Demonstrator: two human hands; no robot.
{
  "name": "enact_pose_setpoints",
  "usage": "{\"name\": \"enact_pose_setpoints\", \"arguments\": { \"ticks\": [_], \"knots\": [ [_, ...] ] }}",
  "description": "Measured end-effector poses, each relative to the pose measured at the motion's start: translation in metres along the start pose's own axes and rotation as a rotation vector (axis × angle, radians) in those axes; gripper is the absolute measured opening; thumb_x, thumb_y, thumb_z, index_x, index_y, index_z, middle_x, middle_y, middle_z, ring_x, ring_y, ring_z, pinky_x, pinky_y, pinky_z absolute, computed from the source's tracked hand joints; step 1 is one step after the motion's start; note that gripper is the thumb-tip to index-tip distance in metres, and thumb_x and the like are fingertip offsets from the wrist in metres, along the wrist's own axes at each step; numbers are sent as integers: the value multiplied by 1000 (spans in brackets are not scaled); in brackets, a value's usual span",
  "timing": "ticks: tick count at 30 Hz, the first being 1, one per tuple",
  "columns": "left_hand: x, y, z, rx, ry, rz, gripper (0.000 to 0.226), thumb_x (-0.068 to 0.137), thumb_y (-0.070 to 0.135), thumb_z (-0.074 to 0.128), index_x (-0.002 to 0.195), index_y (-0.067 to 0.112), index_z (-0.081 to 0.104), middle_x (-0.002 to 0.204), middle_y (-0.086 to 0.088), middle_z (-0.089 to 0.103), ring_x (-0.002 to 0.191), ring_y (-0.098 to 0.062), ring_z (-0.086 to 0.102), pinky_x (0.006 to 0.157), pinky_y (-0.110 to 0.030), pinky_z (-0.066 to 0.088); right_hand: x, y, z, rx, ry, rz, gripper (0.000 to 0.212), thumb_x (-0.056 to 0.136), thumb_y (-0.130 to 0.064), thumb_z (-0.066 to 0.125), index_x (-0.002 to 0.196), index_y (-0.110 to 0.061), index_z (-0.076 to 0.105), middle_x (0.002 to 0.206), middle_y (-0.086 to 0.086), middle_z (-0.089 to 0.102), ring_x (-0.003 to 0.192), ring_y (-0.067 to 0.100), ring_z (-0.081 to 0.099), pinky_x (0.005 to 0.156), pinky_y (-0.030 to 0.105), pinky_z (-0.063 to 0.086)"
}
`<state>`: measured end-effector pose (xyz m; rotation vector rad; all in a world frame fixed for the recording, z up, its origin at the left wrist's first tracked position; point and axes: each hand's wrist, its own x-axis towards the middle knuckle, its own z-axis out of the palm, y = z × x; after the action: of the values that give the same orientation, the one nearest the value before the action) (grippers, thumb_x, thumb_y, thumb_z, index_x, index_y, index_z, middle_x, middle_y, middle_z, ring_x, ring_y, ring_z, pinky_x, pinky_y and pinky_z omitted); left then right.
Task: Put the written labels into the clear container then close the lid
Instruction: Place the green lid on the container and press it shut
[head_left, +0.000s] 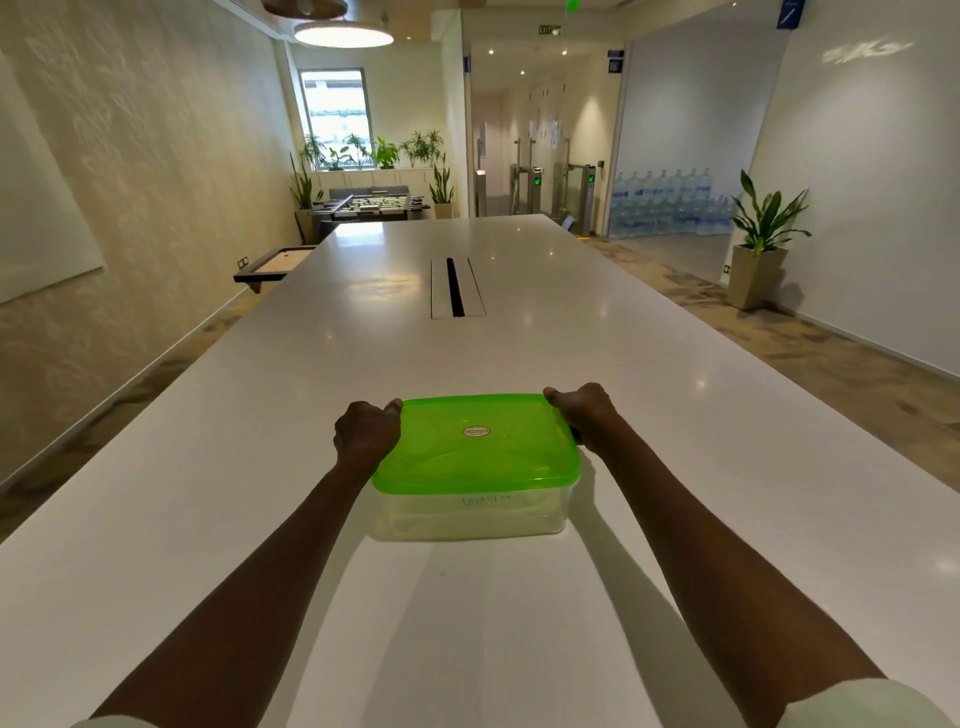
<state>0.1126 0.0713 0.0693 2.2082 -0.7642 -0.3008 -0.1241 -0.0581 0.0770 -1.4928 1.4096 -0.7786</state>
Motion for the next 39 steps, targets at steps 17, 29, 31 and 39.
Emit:
{"name": "enact_pose_setpoints", "arguments": {
  "ticks": [17, 29, 31, 39],
  "knots": [
    [-26, -19, 10, 125, 10, 90, 53, 95, 50, 36, 122, 7, 54, 125, -25, 58, 119, -44, 52, 100, -47, 41, -55, 26, 18, -555, 220, -123, 60, 100, -52, 27, 121, -2, 53, 125, 23, 60, 116, 41, 57, 93, 43, 44],
    [-44, -7, -1, 91, 28, 118, 43, 99, 31, 33, 128, 5, 50, 126, -25, 51, 115, -41, 52, 97, -48, 44, -61, 16, 15, -714, 244, -253, 59, 98, -51, 29, 125, -4, 52, 127, 22, 55, 118, 39, 52, 95, 45, 42],
    [-43, 4, -4, 170, 2, 173, 49, 96, 37, 38, 133, 6, 47, 138, -24, 45, 128, -38, 43, 106, -48, 37, -60, 9, 14, -800, 234, -362, 56, 99, -47, 30, 126, -3, 52, 130, 20, 54, 122, 37, 48, 98, 45, 40],
    [-45, 25, 11, 425, -234, 660, 60, 102, 36, 29, 151, 5, 17, 162, -12, 6, 150, -27, 2, 120, -46, 7, -56, -11, 42, -883, -149, -485, 67, 103, -45, 21, 154, -3, 14, 164, 15, 8, 152, 27, 7, 123, 42, 7]
  ]
}}
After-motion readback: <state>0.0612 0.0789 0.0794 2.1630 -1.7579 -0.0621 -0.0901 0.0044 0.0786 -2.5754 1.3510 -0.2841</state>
